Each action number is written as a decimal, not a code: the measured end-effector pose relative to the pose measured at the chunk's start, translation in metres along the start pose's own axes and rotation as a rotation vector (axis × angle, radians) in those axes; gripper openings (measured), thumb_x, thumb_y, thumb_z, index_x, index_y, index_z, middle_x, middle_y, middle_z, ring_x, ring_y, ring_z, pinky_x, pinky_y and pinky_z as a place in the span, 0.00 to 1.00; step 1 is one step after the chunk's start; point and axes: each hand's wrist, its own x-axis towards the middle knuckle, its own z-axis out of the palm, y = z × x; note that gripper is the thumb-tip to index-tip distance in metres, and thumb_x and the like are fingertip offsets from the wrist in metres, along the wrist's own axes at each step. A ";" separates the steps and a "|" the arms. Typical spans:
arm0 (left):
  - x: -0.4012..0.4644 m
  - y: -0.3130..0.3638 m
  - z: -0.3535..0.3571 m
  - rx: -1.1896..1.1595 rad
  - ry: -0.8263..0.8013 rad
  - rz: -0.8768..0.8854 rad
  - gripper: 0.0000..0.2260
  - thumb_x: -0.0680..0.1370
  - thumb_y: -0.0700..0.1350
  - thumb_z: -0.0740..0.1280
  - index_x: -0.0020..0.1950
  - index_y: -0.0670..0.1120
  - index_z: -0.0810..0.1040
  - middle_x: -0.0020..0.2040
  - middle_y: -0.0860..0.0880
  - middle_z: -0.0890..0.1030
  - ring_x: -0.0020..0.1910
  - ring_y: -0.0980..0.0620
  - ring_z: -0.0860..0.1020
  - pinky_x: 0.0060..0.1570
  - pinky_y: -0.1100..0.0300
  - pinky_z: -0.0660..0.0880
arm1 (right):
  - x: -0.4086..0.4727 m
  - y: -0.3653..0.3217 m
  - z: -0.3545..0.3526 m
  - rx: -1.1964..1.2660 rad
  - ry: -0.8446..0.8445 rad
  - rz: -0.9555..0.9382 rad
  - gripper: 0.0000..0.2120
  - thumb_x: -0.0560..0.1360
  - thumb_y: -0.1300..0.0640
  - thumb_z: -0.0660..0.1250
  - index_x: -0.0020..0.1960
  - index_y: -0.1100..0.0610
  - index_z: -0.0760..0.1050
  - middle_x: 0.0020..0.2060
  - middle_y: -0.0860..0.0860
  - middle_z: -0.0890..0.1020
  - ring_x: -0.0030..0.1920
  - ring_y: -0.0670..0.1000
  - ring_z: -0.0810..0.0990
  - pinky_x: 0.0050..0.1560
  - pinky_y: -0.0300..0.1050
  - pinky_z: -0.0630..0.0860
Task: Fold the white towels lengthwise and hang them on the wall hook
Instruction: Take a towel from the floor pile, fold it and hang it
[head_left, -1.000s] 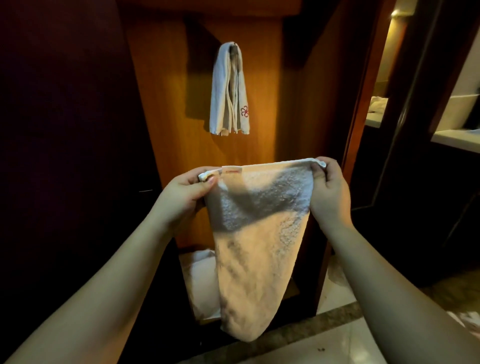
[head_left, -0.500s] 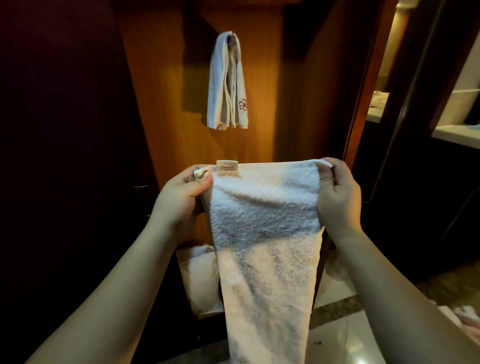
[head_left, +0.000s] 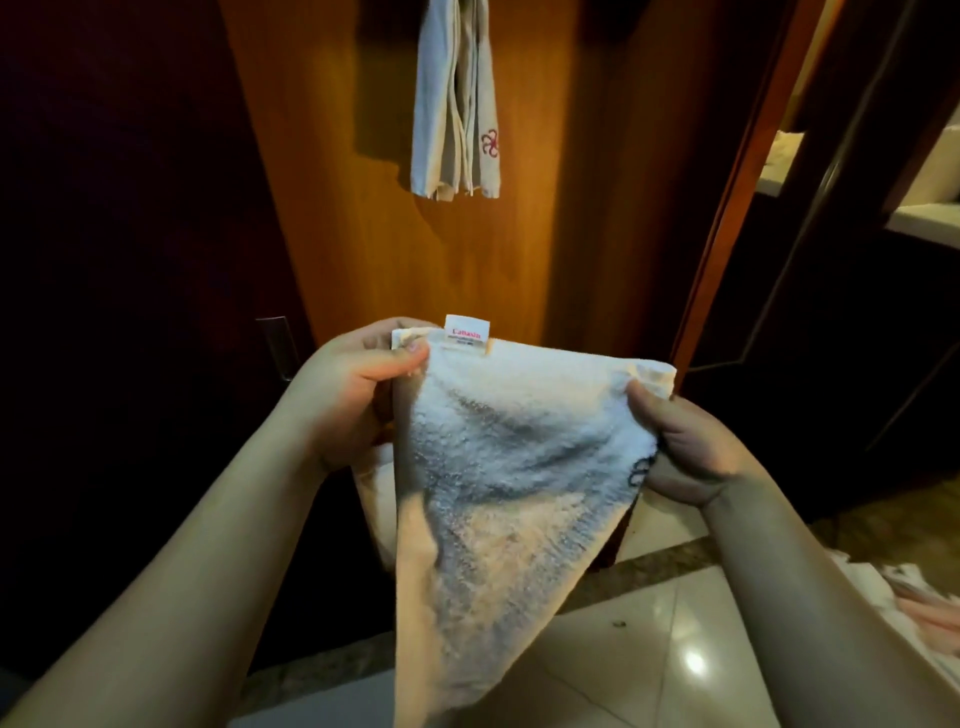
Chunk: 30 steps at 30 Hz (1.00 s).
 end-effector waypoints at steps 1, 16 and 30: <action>0.001 -0.001 -0.002 -0.005 0.016 -0.014 0.08 0.77 0.38 0.64 0.53 0.41 0.81 0.47 0.39 0.84 0.43 0.43 0.82 0.45 0.54 0.75 | 0.001 0.001 0.001 0.014 -0.005 0.000 0.33 0.64 0.53 0.82 0.64 0.64 0.78 0.65 0.65 0.78 0.65 0.63 0.77 0.57 0.58 0.79; -0.037 -0.060 0.057 -0.144 0.533 0.018 0.08 0.83 0.41 0.62 0.54 0.46 0.81 0.50 0.45 0.86 0.51 0.45 0.84 0.58 0.42 0.78 | -0.014 0.056 0.093 -0.478 0.592 -0.234 0.13 0.82 0.44 0.60 0.55 0.48 0.80 0.46 0.44 0.86 0.46 0.43 0.85 0.48 0.40 0.80; -0.072 -0.057 0.091 -0.094 0.159 0.079 0.14 0.83 0.44 0.59 0.65 0.42 0.76 0.54 0.50 0.85 0.55 0.57 0.83 0.50 0.66 0.79 | -0.030 0.066 0.106 -0.582 0.346 -0.271 0.20 0.79 0.40 0.55 0.60 0.48 0.78 0.45 0.38 0.85 0.46 0.37 0.83 0.42 0.28 0.75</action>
